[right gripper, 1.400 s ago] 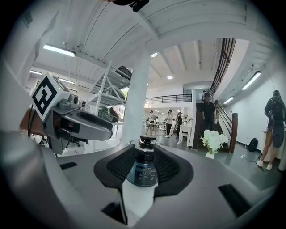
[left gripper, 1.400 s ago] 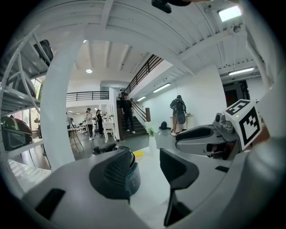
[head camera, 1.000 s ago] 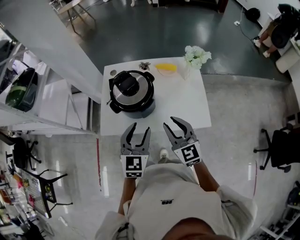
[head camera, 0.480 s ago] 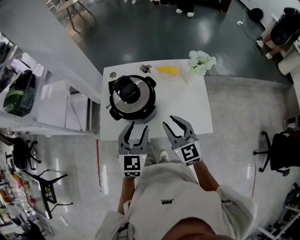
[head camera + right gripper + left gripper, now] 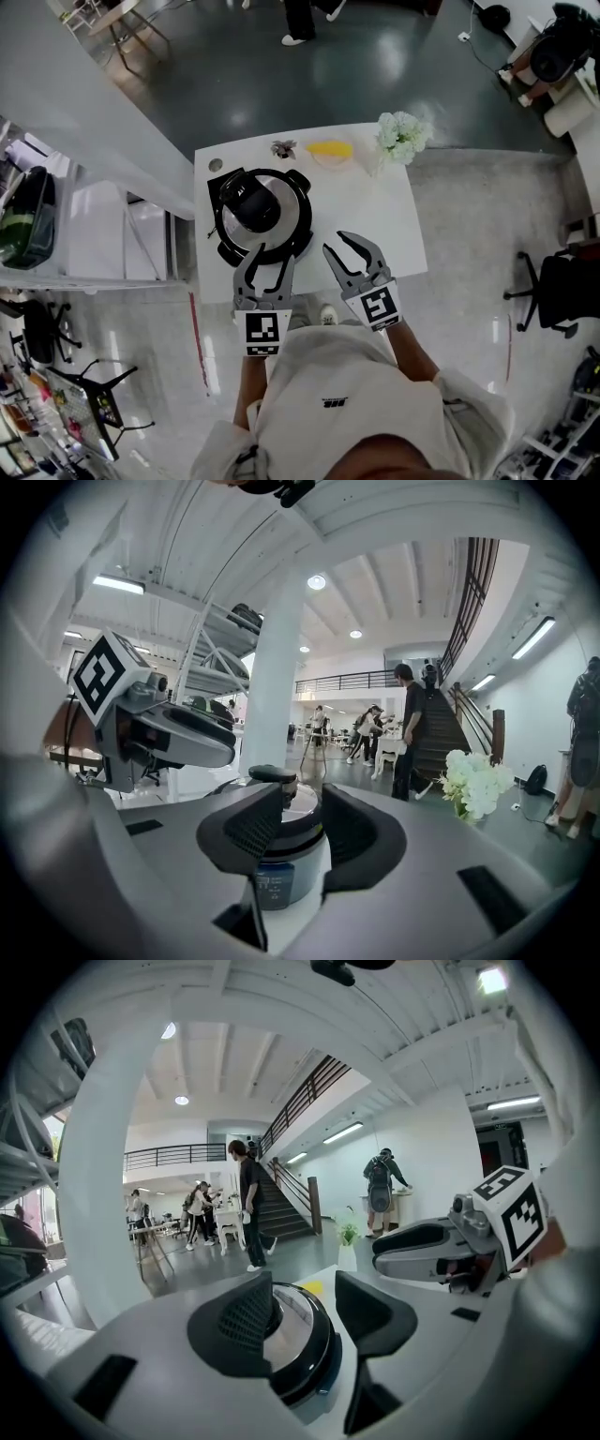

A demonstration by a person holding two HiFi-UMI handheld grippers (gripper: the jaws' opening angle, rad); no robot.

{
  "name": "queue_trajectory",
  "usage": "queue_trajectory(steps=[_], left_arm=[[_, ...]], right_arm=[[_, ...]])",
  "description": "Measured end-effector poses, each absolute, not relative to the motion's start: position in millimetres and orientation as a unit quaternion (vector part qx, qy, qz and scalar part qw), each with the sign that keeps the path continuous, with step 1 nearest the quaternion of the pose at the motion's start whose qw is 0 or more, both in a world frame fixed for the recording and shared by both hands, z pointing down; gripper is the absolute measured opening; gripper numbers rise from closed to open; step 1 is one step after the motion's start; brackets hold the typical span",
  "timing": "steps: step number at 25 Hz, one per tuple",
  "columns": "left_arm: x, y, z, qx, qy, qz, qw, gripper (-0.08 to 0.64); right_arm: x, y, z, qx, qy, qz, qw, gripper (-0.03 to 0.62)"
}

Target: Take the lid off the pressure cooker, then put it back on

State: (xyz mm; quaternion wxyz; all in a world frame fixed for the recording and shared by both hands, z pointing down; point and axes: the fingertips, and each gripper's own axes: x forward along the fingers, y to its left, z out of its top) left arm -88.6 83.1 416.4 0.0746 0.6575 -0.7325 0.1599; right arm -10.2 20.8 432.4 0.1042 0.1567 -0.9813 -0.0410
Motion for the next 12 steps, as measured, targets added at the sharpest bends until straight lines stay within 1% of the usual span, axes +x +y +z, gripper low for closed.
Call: queue_trajectory(steps=[12], left_arm=[[-144, 52, 422, 0.678, -0.707, 0.173, 0.101, 0.225]], right_arm=[[-59, -2, 438, 0.175, -0.976, -0.028, 0.125, 0.130]])
